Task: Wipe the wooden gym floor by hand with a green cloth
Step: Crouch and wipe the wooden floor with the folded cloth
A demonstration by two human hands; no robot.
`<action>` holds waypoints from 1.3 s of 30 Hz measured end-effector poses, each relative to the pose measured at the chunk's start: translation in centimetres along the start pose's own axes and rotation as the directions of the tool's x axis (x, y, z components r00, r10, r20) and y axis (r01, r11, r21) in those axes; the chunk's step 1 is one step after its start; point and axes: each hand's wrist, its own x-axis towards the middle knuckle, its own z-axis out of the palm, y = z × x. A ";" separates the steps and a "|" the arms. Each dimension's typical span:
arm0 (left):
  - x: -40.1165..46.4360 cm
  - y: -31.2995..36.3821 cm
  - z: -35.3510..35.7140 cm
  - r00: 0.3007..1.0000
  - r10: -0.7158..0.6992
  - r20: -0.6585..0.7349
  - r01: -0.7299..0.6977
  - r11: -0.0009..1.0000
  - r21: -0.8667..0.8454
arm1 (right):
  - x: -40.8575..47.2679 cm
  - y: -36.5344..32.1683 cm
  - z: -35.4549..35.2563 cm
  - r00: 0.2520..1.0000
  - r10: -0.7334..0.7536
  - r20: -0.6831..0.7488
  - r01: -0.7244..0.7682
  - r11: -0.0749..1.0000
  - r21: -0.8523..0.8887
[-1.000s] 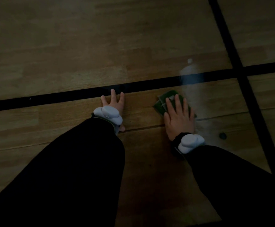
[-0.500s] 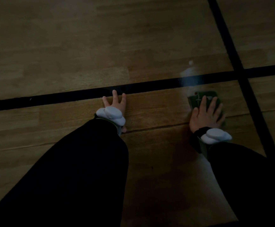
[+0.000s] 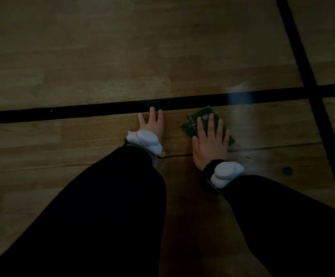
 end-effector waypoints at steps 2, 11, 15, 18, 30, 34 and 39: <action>-0.6 -0.5 0.7 0.998 0.018 -0.052 -0.021 0.998 -0.065 | -0.5 -2.3 0.3 0.997 -0.074 0.026 0.074 0.997 0.007; -3.4 -2.7 5.7 0.910 -0.012 -0.414 -0.071 0.980 -0.184 | -0.8 -8.0 -0.7 0.859 -0.483 0.173 0.332 0.781 0.529; -4.8 -1.3 6.8 0.883 0.204 -0.422 -0.150 0.976 0.159 | 1.0 -3.6 -2.0 0.977 -0.182 -0.115 0.215 0.800 0.561; -4.0 -0.1 7.8 0.878 0.332 -0.345 -0.255 0.934 0.249 | 2.2 0.0 -0.9 0.991 -0.089 -0.096 0.102 0.985 0.136; 0.3 -4.4 4.9 0.873 0.216 -0.438 -0.141 0.970 0.197 | 2.8 0.2 0.5 0.985 -0.152 -0.080 0.153 0.988 -0.004; 2.5 -5.9 1.5 0.885 -0.036 -0.464 0.051 0.999 0.019 | 2.8 0.3 0.8 0.985 -0.150 -0.085 0.150 0.989 -0.004; 3.1 -3.6 1.2 0.842 -0.158 -0.516 0.118 0.987 -0.110 | 3.0 0.1 1.0 0.984 -0.140 -0.107 0.139 0.990 -0.009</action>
